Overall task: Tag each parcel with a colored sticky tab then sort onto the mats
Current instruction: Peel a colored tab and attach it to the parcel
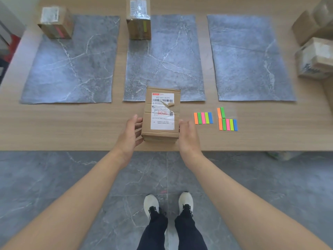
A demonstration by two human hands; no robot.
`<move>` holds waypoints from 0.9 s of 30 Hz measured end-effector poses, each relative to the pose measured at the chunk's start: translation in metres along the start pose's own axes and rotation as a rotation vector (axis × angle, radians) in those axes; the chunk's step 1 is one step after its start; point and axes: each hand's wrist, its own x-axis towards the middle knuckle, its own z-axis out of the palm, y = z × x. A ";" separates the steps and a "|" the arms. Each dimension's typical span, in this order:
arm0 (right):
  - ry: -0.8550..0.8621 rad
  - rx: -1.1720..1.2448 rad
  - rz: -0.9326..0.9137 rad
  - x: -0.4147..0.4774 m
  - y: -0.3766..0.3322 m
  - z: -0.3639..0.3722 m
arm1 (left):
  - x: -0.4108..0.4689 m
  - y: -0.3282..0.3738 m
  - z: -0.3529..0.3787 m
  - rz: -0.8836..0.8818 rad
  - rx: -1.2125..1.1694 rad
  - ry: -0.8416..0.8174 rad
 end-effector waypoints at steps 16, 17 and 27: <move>0.127 -0.071 -0.029 0.014 -0.010 -0.030 | -0.011 0.016 0.008 0.133 0.213 0.084; 0.155 -0.072 -0.058 0.019 -0.012 -0.040 | -0.013 0.024 0.012 0.198 0.246 0.087; 0.133 -0.458 -0.189 0.077 -0.015 -0.123 | -0.016 0.072 0.113 0.530 0.261 -0.084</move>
